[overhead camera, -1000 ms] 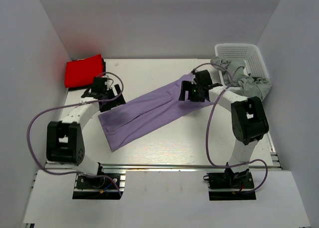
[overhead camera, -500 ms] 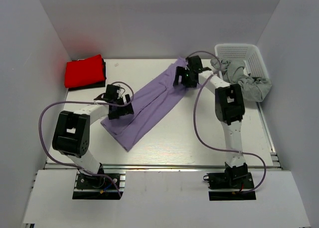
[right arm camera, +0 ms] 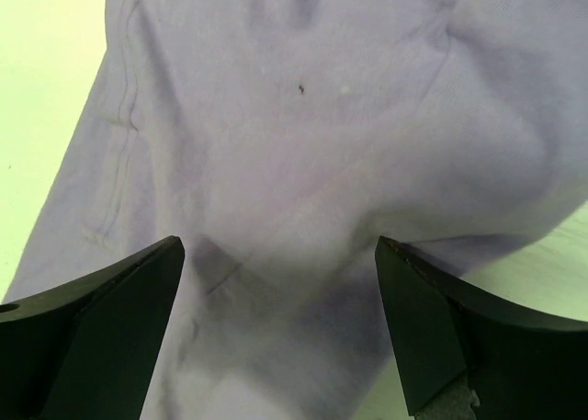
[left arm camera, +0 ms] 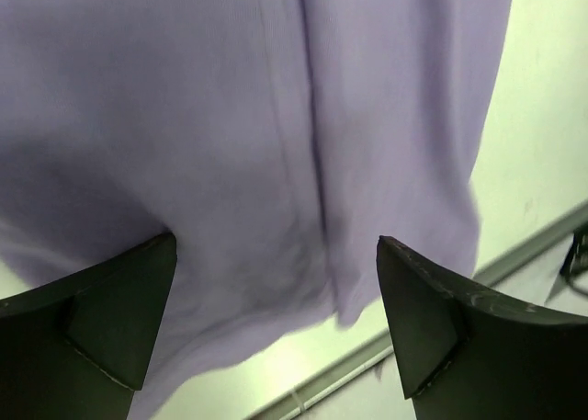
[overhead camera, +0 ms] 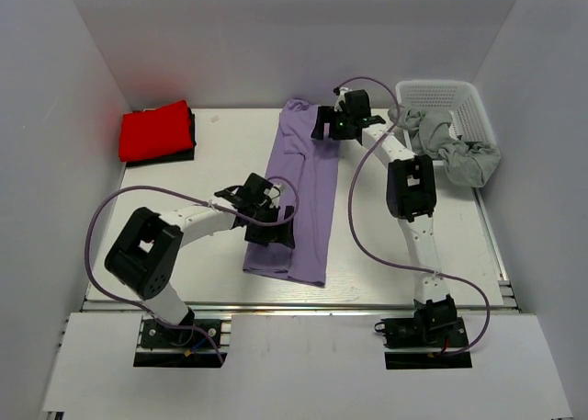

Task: Fold and stack the t-shirts
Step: Rotate the tshirt 90 degrees, then grab the bottom of the folded rectangular tshirt with both arms

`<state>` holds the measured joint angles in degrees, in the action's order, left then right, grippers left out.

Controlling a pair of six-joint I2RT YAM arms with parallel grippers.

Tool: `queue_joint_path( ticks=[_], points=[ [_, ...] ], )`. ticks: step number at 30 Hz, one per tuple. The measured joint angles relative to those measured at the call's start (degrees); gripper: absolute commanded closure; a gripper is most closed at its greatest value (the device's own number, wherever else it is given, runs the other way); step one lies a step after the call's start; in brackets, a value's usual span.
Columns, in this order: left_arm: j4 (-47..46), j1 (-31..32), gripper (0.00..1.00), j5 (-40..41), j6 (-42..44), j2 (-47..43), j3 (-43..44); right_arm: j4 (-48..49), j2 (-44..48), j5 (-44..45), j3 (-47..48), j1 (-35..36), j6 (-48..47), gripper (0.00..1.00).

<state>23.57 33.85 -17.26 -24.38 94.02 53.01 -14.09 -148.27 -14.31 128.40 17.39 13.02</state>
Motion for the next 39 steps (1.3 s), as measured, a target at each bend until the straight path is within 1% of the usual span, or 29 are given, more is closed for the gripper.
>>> queue_joint_path(
  ticks=[3,6,9,13,15,18,21,23,26,30,31,32,34,35,36,37,39],
  points=[
    [2.99,1.29,0.0,-0.98,0.81,-1.33,0.04,-1.95,1.79,0.0,-0.24,0.07,-1.36,0.1],
    [5.6,1.53,0.0,0.11,0.98,-4.13,0.22,-3.41,5.99,0.07,-2.56,0.33,-2.05,0.1],
    [7.78,1.44,0.0,3.15,-0.24,-9.44,0.2,-4.07,15.1,0.39,-11.3,0.72,-2.71,0.1],
    [9.51,0.87,0.0,8.28,-3.89,-17.66,-2.21,-3.52,31.58,1.29,-28.98,1.92,-2.21,0.1],
    [10.19,0.74,0.0,10.54,-6.08,-20.9,-5.29,-2.1,40.68,1.49,-40.17,2.97,-0.79,0.1],
    [12.02,0.59,0.0,13.11,-9.2,-23.47,-10.58,-0.61,52.48,0.42,-56.68,4.57,1.53,0.1],
    [14.86,0.55,0.0,15.52,-11.45,-24.59,-14.45,-0.96,61.11,-2.8,-70.93,6.43,3.34,0.1],
    [16.13,0.5,0.0,16.52,-12.48,-24.76,-15.52,-1.64,65.26,-6.05,-78.99,7.69,4.68,0.1],
    [16.24,0.5,0.0,17.42,-13.44,-24.92,-16.17,-3.39,68.83,-10.86,-87.95,10.12,5.86,0.1],
    [14.36,0.5,0.0,17.94,-13.77,-24.79,-16.76,-5.99,69.51,-16.22,-92.78,14.62,7.19,0.1],
    [13.86,0.5,0.03,17.94,-13.84,-24.72,-17.2,-5.9,69.57,-17.03,-93.13,15.43,7.58,0.1],
    [13.29,0.5,0.08,17.92,-13.94,-24.61,-17.75,-5.42,69.59,-17.75,-93.46,16.2,8.0,0.1],
    [12.02,0.5,0.12,17.86,-14.12,-24.5,-18.97,-4.0,69.44,-19.43,-93.96,17.62,9.11,0.1],
    [11.52,0.5,0.19,17.75,-14.1,-24.44,-19.63,-2.67,69.13,-20.28,-94.27,18.21,9.6,0.1],
    [11.17,0.5,0.22,17.55,-14.29,-24.52,-19.85,-1.53,68.61,-21.09,-94.49,18.62,10.12,0.1],
    [10.25,0.48,0.29,17.27,-14.34,-24.61,-20.09,-0.59,67.71,-22.21,-94.55,19.17,10.73,0.11],
    [8.7,0.46,0.33,16.59,-14.49,-24.61,-20.63,1.11,65.92,-24.13,-94.55,20.17,12.04,0.11]
  ],
)
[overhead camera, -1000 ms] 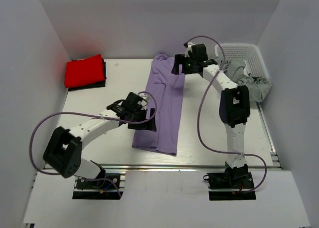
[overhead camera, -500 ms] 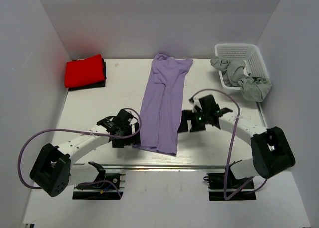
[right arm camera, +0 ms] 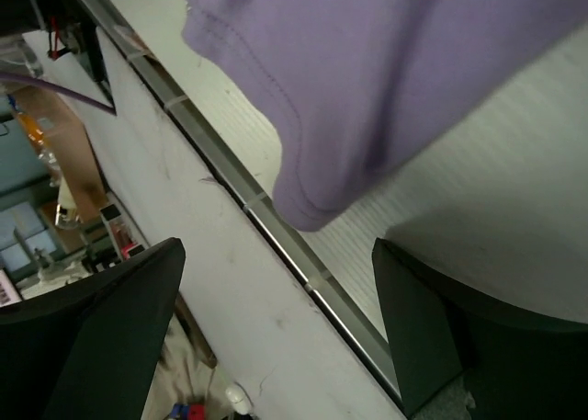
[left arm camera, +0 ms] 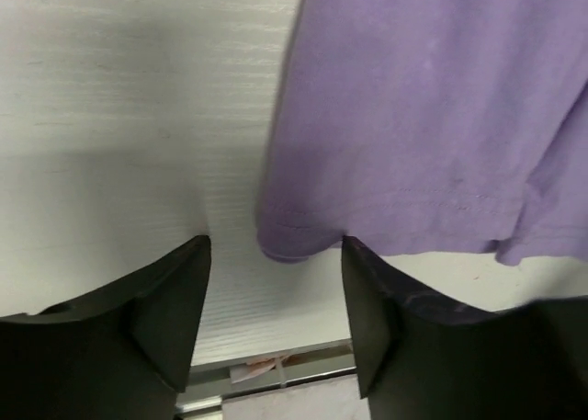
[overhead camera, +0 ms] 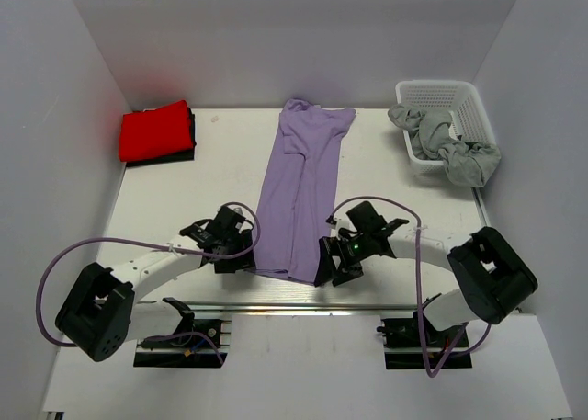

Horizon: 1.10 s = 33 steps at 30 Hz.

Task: Fold and stack the t-shirts
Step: Grab the bottom of the folded rectangular tshirt with both arms

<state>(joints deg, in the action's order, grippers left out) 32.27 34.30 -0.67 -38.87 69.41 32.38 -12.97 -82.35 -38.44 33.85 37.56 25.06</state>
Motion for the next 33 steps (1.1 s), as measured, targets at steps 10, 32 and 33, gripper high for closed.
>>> queue_joint_path(
  ticks=[10,32,33],
  points=[
    [-5.2,-0.02,0.61,-1.73,-0.04,-0.31,-2.16,2.93,-3.63,-0.11,0.61,2.73,3.58,0.44],
    [-8.11,0.5,1.0,-12.26,5.99,-4.85,-4.5,5.84,3.67,3.04,-2.43,5.01,-2.12,1.0],
    [-6.78,0.61,1.0,-12.83,6.36,-6.08,-4.33,5.86,4.85,2.67,-2.82,5.29,-2.54,1.0]
  ],
)
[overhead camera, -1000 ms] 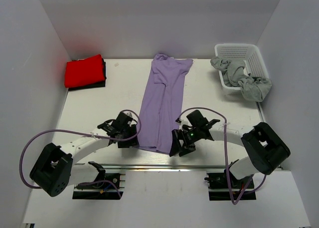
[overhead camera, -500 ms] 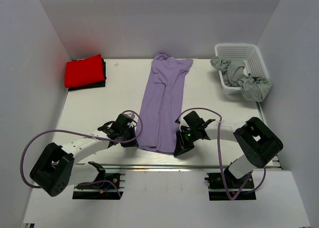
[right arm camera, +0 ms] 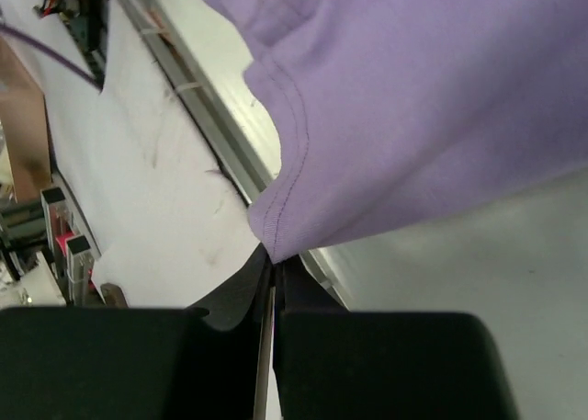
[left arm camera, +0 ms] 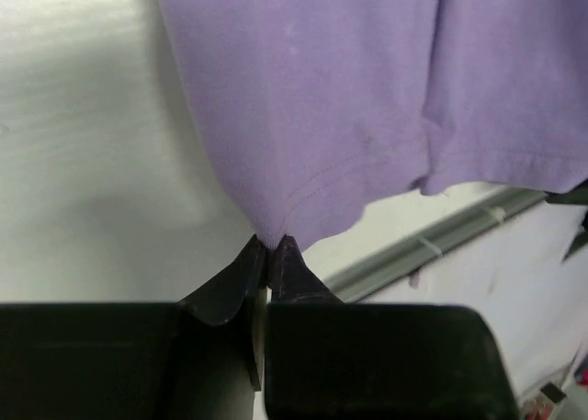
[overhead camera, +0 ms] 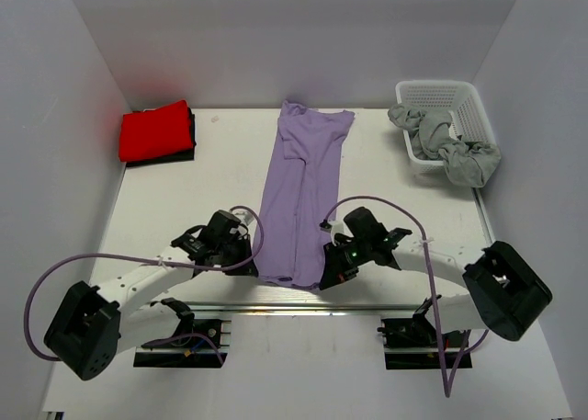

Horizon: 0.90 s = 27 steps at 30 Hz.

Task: Fold and stack the t-shirts
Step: Grab the bottom of the folded rectangular tshirt with both arms, then fold the folded rectangular tshirt in 1/3 of the way

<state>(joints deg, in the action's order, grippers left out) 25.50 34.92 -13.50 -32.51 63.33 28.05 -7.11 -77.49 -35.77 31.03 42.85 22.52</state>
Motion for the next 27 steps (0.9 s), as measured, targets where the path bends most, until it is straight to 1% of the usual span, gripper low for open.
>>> queue_joint_path(
  ticks=[3,5,8,11,14,17,22,27],
  points=[
    [3.78,0.09,1.0,-1.38,0.61,-2.34,1.46,-0.46,2.16,-0.37,-0.52,0.61,-1.25,1.0],
    [4.5,0.09,1.0,-2.01,0.85,-2.91,2.45,-0.85,2.78,0.31,-0.52,0.76,-2.29,1.0],
    [3.93,-0.11,1.0,-2.67,1.09,-2.8,3.5,-2.62,2.82,3.52,0.81,0.7,-3.58,1.0],
    [3.23,-0.39,1.0,-2.12,1.25,-0.94,5.97,-3.82,1.86,8.31,4.52,0.2,-3.89,1.0],
    [1.64,-0.48,1.0,1.46,1.27,2.75,10.73,-3.61,-0.85,13.68,9.01,-1.6,-3.56,1.0],
    [-0.74,-0.83,1.0,5.84,1.03,6.84,16.46,-3.23,-4.46,17.25,12.76,-4.44,-3.02,1.0],
    [-3.1,-2.27,1.0,12.92,0.33,16.46,27.17,-2.47,-7.8,20.59,16.68,-9.16,-2.32,1.0],
    [-3.43,-4.63,1.0,16.59,1.31,27.45,38.12,-1.09,-11.58,22.43,22.62,-12.66,-2.43,1.0]
  ],
)
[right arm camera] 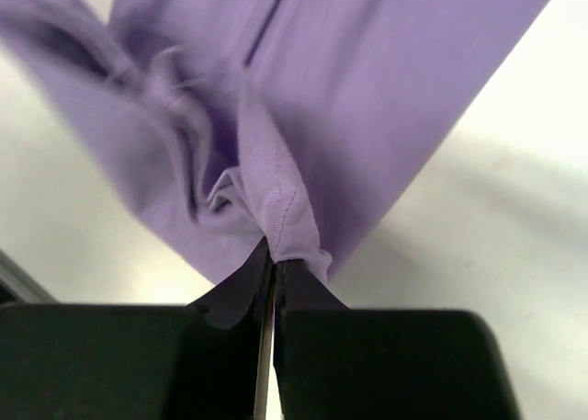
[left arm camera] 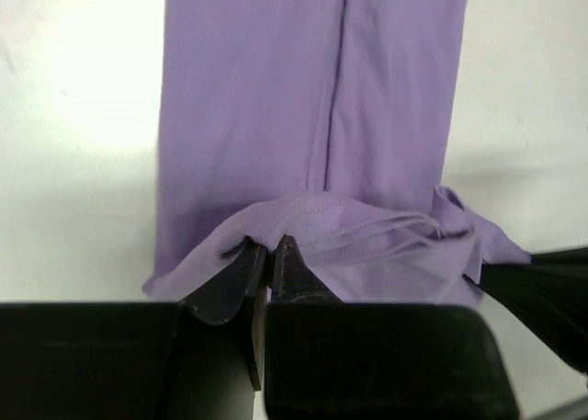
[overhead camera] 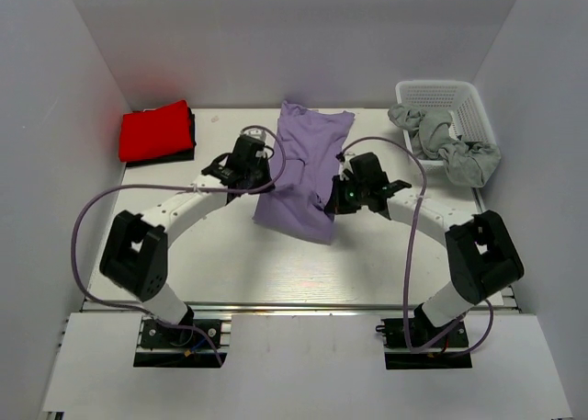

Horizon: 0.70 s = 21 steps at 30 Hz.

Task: Fold and stack the t-shirts
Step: Fold the folded rectangular tshirt in 1/3 of the way

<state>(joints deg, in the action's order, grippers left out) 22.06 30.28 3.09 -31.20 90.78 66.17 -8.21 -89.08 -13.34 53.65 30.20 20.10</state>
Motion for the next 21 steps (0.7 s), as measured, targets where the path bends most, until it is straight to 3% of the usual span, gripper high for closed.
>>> queue_joint_path(
  ticks=[10,21],
  points=[
    [0.17,-5.51,1.0,0.44,3.93,15.02,16.35,1.14,-8.85,1.33,13.57,-5.14,-1.86,1.0],
    [-1.14,-9.66,1.0,-8.61,7.48,28.24,30.73,0.22,-17.57,1.27,24.92,-9.16,-4.09,1.0]
  ],
)
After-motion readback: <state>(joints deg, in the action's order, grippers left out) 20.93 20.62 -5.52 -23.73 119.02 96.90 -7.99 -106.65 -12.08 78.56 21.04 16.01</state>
